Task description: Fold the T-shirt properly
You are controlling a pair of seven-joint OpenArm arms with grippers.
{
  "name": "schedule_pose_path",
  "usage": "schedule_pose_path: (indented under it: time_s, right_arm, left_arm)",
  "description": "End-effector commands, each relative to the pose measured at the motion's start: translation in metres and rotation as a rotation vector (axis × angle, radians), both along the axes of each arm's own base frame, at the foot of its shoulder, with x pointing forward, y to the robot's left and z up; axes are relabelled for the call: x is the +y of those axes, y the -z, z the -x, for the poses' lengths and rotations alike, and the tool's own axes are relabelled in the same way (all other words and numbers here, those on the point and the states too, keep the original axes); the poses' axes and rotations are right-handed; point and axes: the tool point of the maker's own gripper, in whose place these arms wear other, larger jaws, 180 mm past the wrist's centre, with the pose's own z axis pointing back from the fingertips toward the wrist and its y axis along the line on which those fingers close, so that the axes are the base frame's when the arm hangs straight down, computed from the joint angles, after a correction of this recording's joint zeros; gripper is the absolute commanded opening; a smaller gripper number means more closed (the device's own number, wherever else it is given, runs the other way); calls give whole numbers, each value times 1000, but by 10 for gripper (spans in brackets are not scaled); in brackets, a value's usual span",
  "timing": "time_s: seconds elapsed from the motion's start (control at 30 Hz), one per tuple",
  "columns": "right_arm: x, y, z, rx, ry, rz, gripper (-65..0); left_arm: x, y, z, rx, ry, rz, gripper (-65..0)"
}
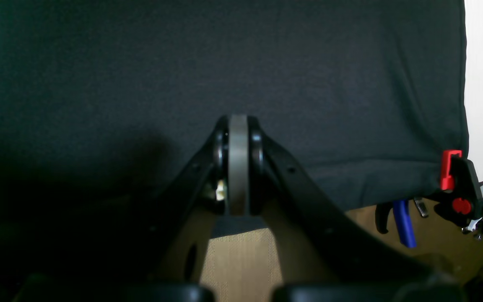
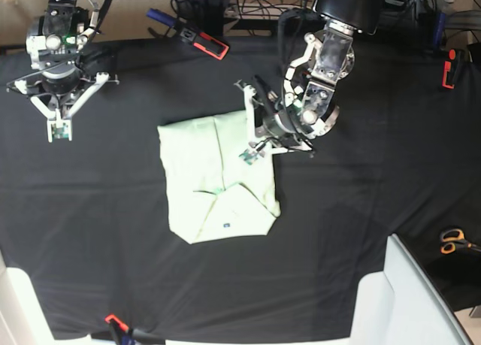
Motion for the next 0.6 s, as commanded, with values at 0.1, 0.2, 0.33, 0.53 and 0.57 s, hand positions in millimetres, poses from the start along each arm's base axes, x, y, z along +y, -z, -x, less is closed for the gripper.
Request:
schedule_pose_path:
  time_s: [0.1,0.2,0.33,0.53,0.57]
  right_arm:
    - [-3,-11,-7,-41,-2,17,-650]
    - [-3,-11,-7,-41,-2,17,-650]
    - [-1,-17,-15,-95,-24,20,-650]
    - [29,-19,-15,-163,-243,-24,-650]
    - [33,-18,-11,-162,-266,-32,-650]
  left_arm:
    - [0,-10,-11,-38,0,0,-650]
    - [2,-26,-16,-88,-3,17,-650]
    - [20,-79,-30,-246,-81,46,-650]
    - [74,-91,4,-265,-192,-13,-650]
    - [81,-87,14,-253,-192,-27,-650]
